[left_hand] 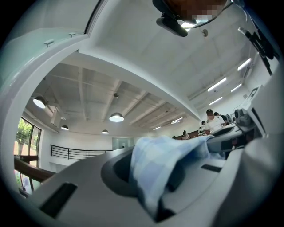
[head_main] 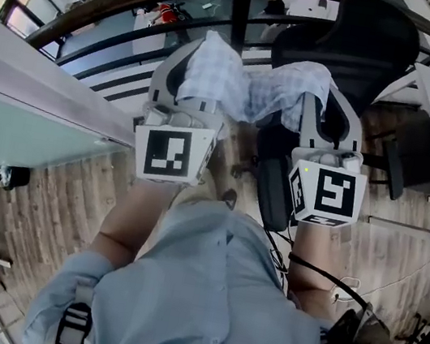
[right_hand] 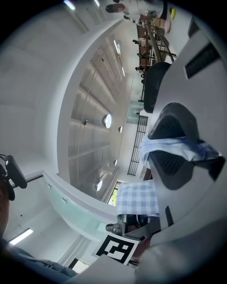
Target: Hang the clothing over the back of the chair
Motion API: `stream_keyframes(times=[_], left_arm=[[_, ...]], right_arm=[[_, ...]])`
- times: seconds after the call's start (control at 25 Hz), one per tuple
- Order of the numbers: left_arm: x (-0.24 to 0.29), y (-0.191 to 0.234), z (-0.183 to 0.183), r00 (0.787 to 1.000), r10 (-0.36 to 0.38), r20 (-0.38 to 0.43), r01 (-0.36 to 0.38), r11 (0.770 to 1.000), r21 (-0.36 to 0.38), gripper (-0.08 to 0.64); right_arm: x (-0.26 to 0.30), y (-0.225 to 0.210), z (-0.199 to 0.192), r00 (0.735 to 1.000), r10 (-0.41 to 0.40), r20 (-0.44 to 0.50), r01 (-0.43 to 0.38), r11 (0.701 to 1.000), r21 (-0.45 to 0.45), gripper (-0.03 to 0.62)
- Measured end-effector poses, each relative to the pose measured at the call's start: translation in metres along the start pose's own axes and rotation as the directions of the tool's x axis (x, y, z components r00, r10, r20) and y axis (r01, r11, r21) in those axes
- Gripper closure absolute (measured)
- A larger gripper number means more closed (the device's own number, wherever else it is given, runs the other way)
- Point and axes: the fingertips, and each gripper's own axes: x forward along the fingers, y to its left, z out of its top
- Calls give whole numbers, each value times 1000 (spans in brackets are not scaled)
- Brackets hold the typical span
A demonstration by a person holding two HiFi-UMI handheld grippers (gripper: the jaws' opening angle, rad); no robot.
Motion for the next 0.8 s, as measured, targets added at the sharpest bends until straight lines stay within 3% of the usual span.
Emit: stream_keyframes(times=[0.44, 0.52, 0.64, 0.8], left_arm=[[112, -3, -17, 981, -195, 8, 195, 979, -55, 532], [141, -2, -18, 972, -232, 22, 233, 972, -38, 531], [186, -1, -15, 960, -278, 44, 281, 957, -69, 531], [246, -4, 1, 929, -361, 83, 368, 926, -89, 531]], right_arm=[[64, -52, 8, 990, -140, -5, 140, 990, 11, 540], [80, -64, 10, 987, -159, 0, 159, 987, 15, 540], [105, -86, 17, 984, -179, 11, 178, 983, 35, 540], [133, -117, 39, 979, -200, 33, 197, 977, 79, 540]])
